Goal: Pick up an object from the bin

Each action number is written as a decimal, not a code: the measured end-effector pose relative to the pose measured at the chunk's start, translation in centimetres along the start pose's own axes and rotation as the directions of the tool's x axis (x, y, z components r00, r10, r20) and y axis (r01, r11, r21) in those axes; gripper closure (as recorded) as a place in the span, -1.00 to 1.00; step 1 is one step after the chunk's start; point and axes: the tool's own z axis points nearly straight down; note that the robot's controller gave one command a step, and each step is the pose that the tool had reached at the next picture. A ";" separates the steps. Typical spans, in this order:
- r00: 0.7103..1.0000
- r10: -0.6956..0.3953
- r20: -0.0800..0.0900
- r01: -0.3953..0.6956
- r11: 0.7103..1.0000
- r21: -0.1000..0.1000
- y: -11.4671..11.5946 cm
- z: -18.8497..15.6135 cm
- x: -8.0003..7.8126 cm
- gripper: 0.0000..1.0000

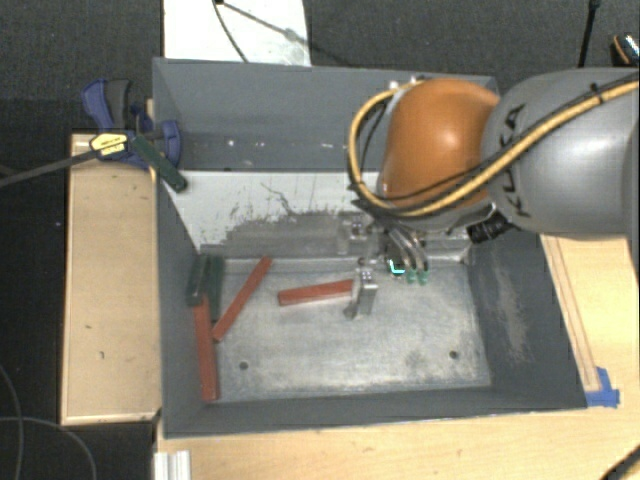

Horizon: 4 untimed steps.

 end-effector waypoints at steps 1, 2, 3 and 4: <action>0.950 -0.313 0.011 0.313 0.950 0.001 3.6 -0.4 -1.0 -1.00; 0.999 0.049 0.004 -0.049 0.999 0.000 -1.3 10.4 -1.3 -1.00; 0.999 0.052 0.007 -0.052 0.999 -0.001 -1.2 10.3 -1.4 1.00; 0.987 -0.158 0.013 0.158 0.987 0.001 -1.7 3.3 -0.3 1.00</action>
Offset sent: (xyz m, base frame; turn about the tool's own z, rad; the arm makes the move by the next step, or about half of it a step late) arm 0.0087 0.0350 0.0028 -0.3170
